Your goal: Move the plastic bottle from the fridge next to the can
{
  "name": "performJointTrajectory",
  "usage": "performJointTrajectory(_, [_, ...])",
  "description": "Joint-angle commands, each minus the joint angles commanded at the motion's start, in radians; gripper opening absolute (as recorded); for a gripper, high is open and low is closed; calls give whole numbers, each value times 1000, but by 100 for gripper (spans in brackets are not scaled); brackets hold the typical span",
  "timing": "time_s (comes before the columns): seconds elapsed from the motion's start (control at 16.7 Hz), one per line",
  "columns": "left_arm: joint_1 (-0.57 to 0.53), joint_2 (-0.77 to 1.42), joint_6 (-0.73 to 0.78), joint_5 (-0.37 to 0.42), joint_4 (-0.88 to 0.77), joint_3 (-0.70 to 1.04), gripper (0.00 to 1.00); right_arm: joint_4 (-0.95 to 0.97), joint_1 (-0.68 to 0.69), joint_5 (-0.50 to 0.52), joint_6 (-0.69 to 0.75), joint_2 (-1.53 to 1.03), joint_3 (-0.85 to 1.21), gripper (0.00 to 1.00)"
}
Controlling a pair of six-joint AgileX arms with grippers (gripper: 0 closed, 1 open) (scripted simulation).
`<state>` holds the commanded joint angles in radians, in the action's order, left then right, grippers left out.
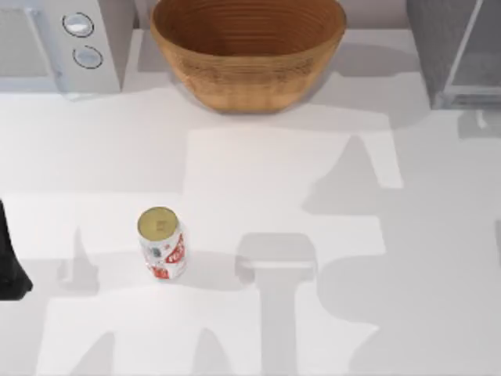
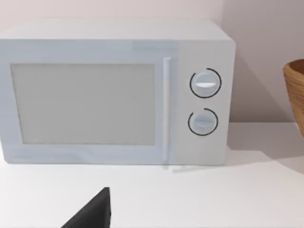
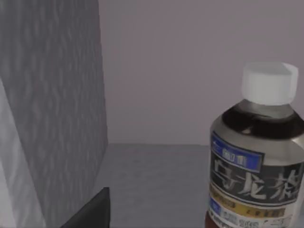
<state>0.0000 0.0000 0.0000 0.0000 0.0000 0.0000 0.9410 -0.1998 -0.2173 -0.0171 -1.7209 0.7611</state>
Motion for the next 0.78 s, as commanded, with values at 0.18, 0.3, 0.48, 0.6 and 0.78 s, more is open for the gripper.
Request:
performJointTrajectory(0.18, [0,0,0,0,0,0,100,117,-26,-26,0,-205,94,100])
performJointTrajectory(0.3, [0,0,0,0,0,0,100,168,-37,-37,1,-290,136,100])
performJointTrajectory(0.48, [0,0,0,0,0,0,100,198,-43,-44,1,-338,161,100])
performJointTrajectory(0.6, [0,0,0,0,0,0,100,198,-43,-44,1,-338,161,100])
performJointTrajectory(0.78, [0,0,0,0,0,0,100,195,-38,-42,1,-337,159,100])
